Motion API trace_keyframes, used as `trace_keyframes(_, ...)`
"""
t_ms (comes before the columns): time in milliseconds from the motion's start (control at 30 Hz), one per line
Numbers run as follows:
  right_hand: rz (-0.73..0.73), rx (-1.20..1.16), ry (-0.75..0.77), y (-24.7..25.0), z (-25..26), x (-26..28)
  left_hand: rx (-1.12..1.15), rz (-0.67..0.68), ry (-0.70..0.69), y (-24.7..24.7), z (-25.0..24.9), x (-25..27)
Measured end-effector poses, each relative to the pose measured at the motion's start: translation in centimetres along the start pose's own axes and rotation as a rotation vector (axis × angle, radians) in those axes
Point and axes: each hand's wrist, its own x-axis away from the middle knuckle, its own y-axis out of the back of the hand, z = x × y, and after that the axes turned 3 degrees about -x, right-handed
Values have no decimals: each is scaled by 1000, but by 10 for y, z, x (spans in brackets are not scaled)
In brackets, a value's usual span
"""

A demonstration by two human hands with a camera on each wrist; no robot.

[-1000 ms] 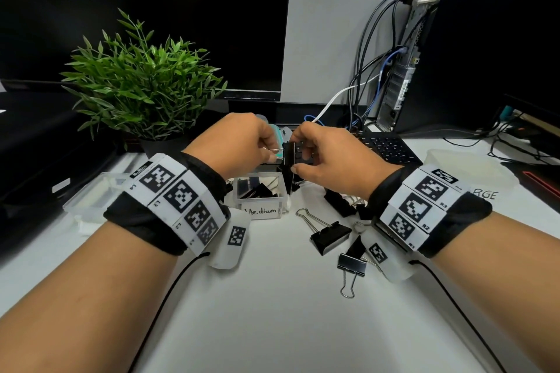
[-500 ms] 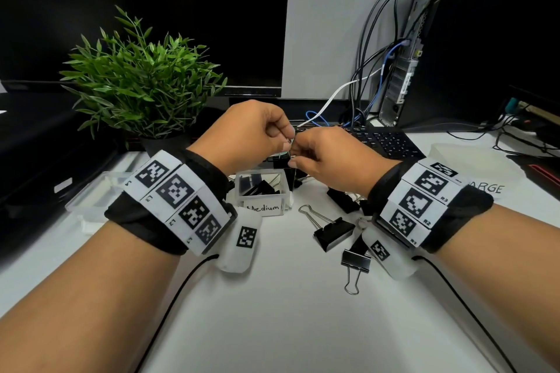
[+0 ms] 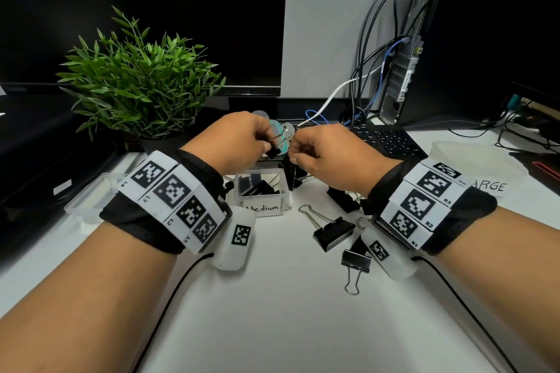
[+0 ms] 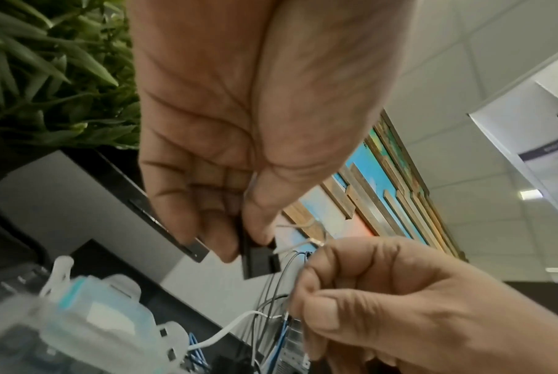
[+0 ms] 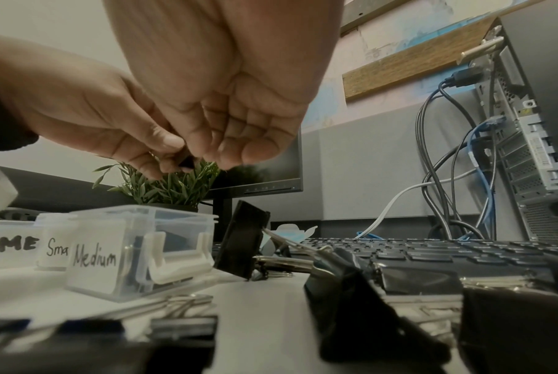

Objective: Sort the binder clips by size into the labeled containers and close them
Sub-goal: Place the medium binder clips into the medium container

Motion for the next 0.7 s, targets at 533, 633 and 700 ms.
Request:
trace_keyframes(533,142,44,-30,0,2,3,-476,320,59,-8,-3,4)
trace_keyframes(633,146,56,-34,0,2,4,-449,270,66,-8,-2,4)
trace_keyframes(700,153,59,-39,0,3,4,-461,270,73,-8,-3,5)
